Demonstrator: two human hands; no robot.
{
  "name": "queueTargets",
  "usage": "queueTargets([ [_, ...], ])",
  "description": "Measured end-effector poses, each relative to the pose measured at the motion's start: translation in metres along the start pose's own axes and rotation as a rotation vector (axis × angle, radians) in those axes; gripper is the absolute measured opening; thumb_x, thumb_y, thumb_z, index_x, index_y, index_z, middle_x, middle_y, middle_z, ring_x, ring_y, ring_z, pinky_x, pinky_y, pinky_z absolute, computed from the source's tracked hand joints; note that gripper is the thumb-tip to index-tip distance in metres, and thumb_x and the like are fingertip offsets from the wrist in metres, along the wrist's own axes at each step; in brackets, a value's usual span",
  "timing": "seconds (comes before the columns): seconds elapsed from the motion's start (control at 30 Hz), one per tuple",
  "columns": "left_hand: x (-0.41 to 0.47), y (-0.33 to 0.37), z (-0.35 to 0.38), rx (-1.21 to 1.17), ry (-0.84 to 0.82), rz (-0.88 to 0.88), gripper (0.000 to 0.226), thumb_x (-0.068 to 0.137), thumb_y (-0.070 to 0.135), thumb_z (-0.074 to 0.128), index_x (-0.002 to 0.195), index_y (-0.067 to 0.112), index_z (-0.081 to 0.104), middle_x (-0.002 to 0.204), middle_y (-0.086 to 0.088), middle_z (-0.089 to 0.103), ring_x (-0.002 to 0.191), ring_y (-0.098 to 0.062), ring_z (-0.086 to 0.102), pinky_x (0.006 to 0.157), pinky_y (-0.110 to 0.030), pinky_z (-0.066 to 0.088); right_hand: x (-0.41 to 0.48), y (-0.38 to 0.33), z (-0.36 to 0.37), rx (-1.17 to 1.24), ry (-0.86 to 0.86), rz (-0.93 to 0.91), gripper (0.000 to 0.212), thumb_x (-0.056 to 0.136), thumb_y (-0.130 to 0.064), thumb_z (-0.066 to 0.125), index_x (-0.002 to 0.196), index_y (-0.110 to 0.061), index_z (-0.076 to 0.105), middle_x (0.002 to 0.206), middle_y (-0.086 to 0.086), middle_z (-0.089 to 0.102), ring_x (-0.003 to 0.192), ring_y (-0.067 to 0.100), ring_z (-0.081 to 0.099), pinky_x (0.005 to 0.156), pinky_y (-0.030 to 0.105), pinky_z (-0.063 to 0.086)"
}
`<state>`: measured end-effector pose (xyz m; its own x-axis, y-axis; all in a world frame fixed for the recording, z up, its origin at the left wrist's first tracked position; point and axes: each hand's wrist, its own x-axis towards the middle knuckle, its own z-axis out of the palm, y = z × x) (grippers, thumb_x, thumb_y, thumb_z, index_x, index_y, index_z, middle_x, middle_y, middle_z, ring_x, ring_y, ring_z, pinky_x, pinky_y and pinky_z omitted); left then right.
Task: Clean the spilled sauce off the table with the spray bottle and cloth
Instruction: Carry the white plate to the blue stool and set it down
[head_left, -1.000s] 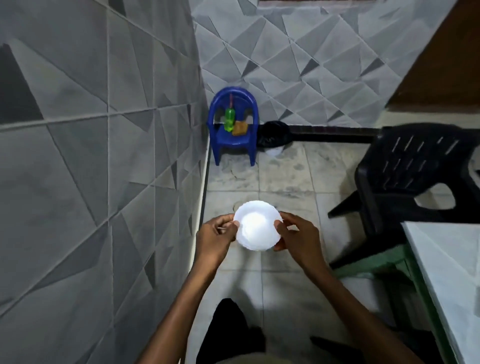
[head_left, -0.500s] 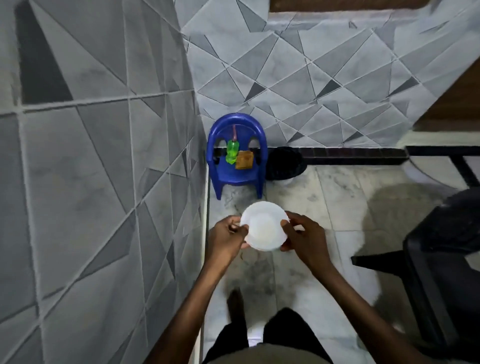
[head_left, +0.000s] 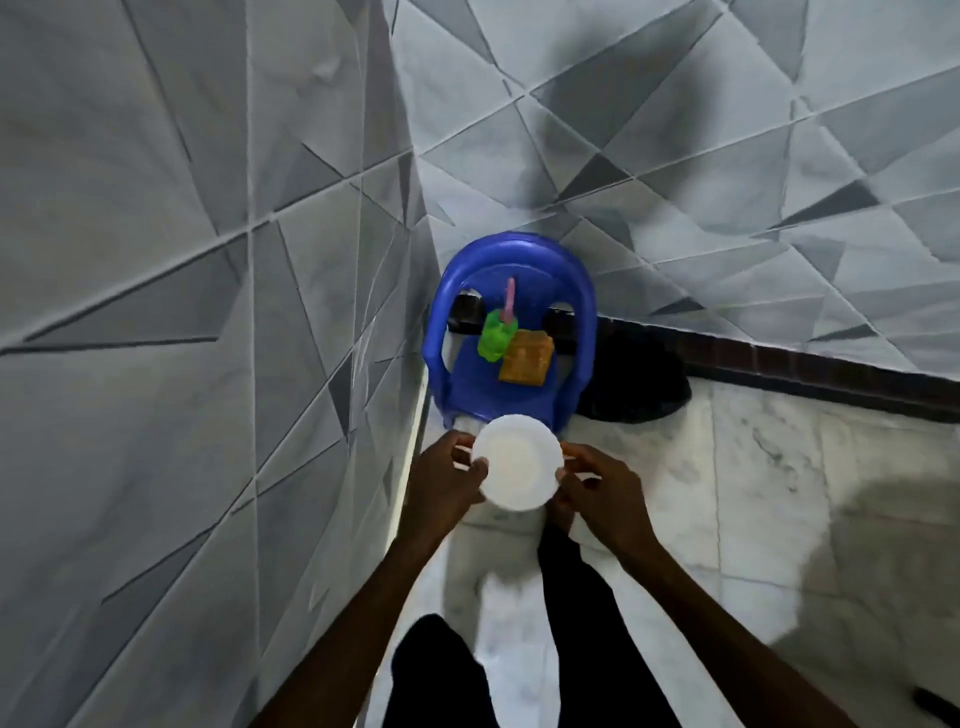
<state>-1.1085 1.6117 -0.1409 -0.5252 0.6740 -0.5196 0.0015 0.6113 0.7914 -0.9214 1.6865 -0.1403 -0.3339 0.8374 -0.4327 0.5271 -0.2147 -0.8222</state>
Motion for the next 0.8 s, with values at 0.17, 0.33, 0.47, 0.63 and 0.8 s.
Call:
queueTargets([
  [0.17, 0.136, -0.039, 0.038, 0.096, 0.088, -0.029, 0.021, 0.077, 0.012, 0.07, 0.098, 0.015, 0.067, 0.086, -0.002, 0.069, 0.082, -0.026, 0.07, 0.068, -0.051, 0.06, 0.133, 0.037, 0.026, -0.065, -0.09, 0.098, 0.03, 0.09, -0.006, 0.067, 0.119, -0.015, 0.069, 0.1, 0.014, 0.073, 0.069, 0.006, 0.069, 0.062, 0.013, 0.054],
  [0.33, 0.257, -0.098, 0.069, 0.173, 0.153, -0.034, 0.017, 0.082, 0.004, 0.064, 0.098, 0.01, 0.068, 0.086, -0.003, 0.069, 0.078, -0.023, 0.067, 0.07, -0.041, 0.058, 0.254, 0.102, 0.083, -0.143, -0.169, 0.17, 0.033, 0.083, -0.018, 0.072, 0.116, -0.015, 0.072, 0.099, 0.002, 0.074, 0.096, 0.02, 0.069, 0.086, 0.026, 0.053],
  [0.47, 0.329, -0.139, 0.081, 0.234, 0.164, -0.094, 0.016, 0.084, 0.003, 0.062, 0.098, 0.002, 0.069, 0.096, -0.013, 0.072, 0.084, -0.02, 0.061, 0.068, -0.02, 0.038, 0.323, 0.147, 0.13, -0.105, -0.197, 0.238, 0.039, 0.074, -0.015, 0.067, 0.112, -0.008, 0.071, 0.103, 0.013, 0.072, 0.098, 0.025, 0.065, 0.08, 0.03, 0.053],
  [0.63, 0.384, -0.17, 0.083, 0.217, 0.218, -0.133, 0.023, 0.083, -0.001, 0.058, 0.103, 0.002, 0.07, 0.101, -0.016, 0.071, 0.097, -0.028, 0.062, 0.066, -0.015, 0.031, 0.382, 0.201, 0.183, -0.037, -0.191, 0.321, 0.048, 0.071, -0.02, 0.069, 0.118, -0.014, 0.069, 0.113, 0.014, 0.073, 0.103, 0.025, 0.065, 0.091, 0.048, 0.055],
  [0.8, 0.399, -0.18, 0.088, 0.201, 0.222, -0.099, 0.027, 0.085, -0.003, 0.058, 0.109, 0.002, 0.069, 0.105, -0.015, 0.071, 0.094, -0.019, 0.06, 0.062, 0.005, 0.033, 0.401, 0.206, 0.201, -0.024, -0.157, 0.381, 0.05, 0.076, -0.008, 0.069, 0.126, -0.013, 0.066, 0.118, 0.013, 0.072, 0.11, 0.028, 0.066, 0.098, 0.055, 0.052],
])
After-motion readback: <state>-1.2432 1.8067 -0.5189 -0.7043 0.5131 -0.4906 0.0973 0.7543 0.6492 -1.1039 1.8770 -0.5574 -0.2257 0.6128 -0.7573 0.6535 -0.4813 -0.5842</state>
